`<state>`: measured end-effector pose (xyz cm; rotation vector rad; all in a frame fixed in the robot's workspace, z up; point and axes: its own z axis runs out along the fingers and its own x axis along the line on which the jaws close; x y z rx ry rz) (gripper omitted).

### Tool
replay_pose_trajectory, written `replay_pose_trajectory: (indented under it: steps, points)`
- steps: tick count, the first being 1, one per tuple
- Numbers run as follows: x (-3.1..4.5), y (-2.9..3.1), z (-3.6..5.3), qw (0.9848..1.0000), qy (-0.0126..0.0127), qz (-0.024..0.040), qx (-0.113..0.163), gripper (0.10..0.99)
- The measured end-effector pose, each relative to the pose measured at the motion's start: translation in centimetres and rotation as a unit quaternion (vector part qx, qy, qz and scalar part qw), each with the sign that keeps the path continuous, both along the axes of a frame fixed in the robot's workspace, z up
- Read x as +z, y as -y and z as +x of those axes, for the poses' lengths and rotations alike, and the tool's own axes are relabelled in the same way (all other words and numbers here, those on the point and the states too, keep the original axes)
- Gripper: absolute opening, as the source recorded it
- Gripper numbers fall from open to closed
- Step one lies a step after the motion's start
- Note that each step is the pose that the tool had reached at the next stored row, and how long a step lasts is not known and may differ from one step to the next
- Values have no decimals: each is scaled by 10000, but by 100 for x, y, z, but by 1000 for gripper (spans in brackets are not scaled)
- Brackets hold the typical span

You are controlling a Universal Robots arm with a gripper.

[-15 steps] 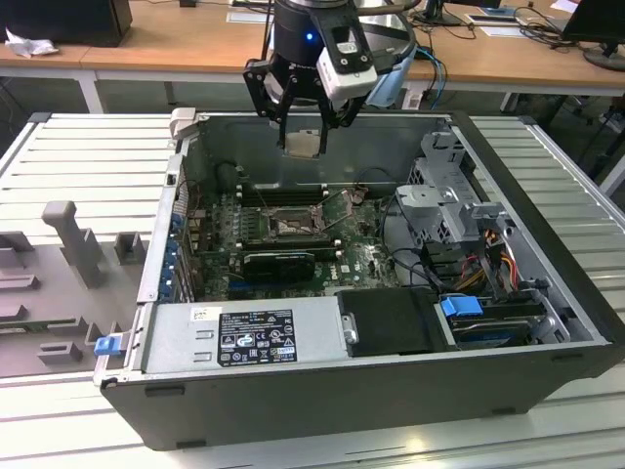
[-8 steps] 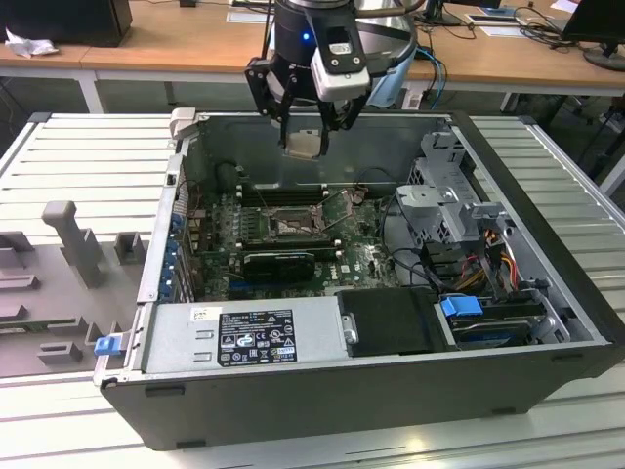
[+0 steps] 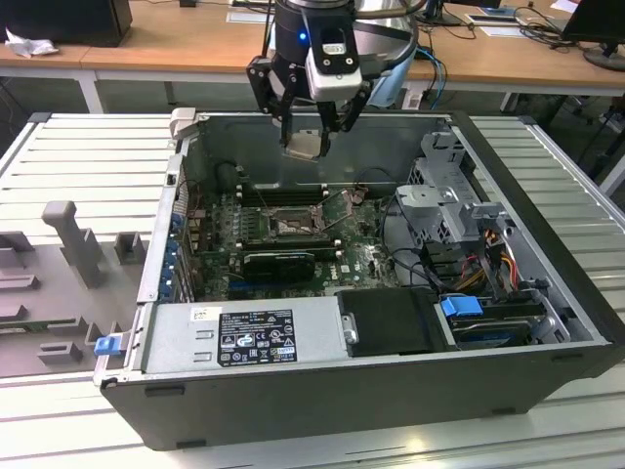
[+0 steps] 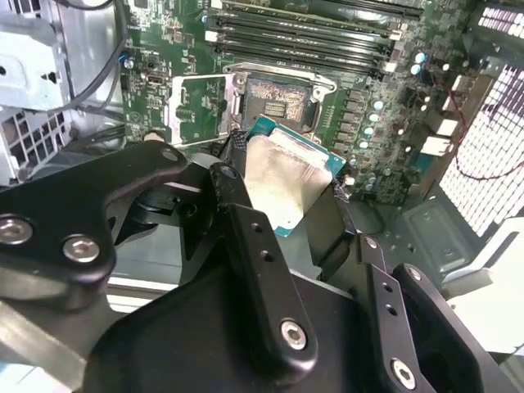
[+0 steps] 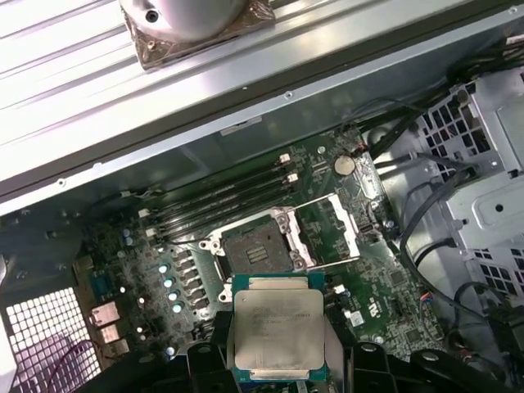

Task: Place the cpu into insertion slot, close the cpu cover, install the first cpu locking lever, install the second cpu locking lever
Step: 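Place the cpu into insertion slot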

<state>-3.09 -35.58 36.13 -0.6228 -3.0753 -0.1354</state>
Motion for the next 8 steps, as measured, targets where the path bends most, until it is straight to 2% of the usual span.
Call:
replay_pose_trajectory:
  steps: [4,8]
  points:
    - [0,0,0,9997,0,0,-261,529]
    - [0,0,0,9981,0,-1,-613,529]
